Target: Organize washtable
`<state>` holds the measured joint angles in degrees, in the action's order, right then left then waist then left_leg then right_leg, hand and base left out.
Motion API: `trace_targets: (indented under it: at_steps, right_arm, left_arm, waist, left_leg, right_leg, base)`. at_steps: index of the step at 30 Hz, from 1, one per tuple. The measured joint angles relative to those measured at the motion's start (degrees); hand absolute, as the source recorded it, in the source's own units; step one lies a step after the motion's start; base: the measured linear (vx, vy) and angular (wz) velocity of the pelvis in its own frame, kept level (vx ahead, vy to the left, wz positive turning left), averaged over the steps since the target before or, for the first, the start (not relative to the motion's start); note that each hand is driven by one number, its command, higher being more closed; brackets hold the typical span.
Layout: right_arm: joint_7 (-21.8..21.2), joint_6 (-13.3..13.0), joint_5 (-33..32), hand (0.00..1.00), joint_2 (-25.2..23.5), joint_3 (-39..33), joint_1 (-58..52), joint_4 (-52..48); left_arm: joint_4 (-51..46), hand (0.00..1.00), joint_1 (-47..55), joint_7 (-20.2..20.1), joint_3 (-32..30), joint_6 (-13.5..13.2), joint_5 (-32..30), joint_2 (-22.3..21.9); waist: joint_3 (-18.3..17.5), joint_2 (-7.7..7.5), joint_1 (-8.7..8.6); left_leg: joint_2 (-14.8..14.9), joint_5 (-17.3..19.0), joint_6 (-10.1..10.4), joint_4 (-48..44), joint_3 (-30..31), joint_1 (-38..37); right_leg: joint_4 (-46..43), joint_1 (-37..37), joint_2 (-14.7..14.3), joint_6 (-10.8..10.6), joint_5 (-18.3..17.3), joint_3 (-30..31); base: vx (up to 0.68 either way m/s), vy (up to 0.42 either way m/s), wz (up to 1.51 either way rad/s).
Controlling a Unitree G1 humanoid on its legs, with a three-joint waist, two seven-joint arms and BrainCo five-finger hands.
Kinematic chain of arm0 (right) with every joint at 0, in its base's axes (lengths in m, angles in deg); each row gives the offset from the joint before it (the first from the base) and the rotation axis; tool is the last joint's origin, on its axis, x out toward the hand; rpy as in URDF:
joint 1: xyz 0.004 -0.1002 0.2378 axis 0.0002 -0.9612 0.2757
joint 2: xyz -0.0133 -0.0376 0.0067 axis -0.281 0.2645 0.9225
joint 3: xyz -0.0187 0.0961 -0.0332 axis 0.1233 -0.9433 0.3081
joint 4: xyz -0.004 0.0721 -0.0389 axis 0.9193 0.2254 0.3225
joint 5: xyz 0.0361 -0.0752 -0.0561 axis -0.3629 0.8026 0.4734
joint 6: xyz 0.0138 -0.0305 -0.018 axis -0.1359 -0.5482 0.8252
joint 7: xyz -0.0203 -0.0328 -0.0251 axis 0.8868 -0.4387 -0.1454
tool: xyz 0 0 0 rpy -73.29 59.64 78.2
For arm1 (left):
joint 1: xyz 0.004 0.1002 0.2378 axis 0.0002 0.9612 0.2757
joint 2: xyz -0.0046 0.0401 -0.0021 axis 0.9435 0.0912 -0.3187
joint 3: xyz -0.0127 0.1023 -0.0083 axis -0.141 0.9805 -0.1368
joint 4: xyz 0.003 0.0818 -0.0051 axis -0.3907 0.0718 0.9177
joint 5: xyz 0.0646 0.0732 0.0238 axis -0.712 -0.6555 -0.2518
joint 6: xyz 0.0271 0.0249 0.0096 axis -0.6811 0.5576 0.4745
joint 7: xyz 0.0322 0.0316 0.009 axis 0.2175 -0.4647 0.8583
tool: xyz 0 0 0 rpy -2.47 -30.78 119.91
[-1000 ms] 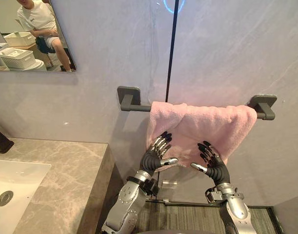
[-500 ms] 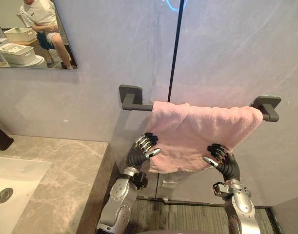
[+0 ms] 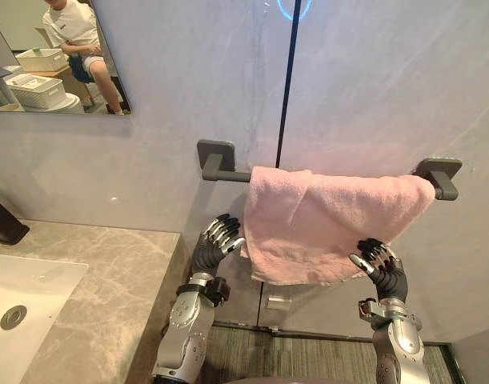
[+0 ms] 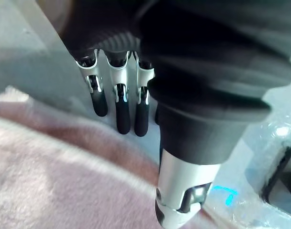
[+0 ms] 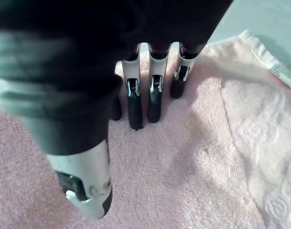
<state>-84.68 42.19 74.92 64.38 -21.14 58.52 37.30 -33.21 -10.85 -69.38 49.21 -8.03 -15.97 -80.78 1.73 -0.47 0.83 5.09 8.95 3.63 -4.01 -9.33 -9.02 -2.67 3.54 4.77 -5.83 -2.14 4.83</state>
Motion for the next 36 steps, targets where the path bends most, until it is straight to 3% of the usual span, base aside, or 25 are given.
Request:
trace_targets:
  at_steps: [28, 36]
  right_arm:
    - [-1.3, -0.5, -7.9, 0.0, -3.0, -1.8, -8.9, -4.1]
    - [-0.8, -0.6, -7.1, 0.0, -3.2, -1.8, -10.5, -1.5]
  left_arm:
    - [-2.0, 0.0, 6.8, -0.9, -2.4, 0.0, -1.8, -2.1]
    - [1.4, 0.0, 8.7, -1.0, -3.9, 0.0, -4.6, -2.1]
  waist:
    - [-1.3, 0.7, 0.07]
    - [-1.3, 0.65, 0.04]
  left_leg:
    - [0.9, 0.2, 0.3, -0.5, -0.8, 0.1]
    - [1.0, 0.4, 0.4, -0.6, -1.7, -0.3]
  right_leg:
    - [0.0, 0.1, 0.1, -0.1, 0.1, -0.1]
    - [0.0, 0.1, -0.2, -0.1, 0.1, 0.3]
  base:
    - [0.0, 0.0, 0.0]
    - [0.0, -0.003, -0.04]
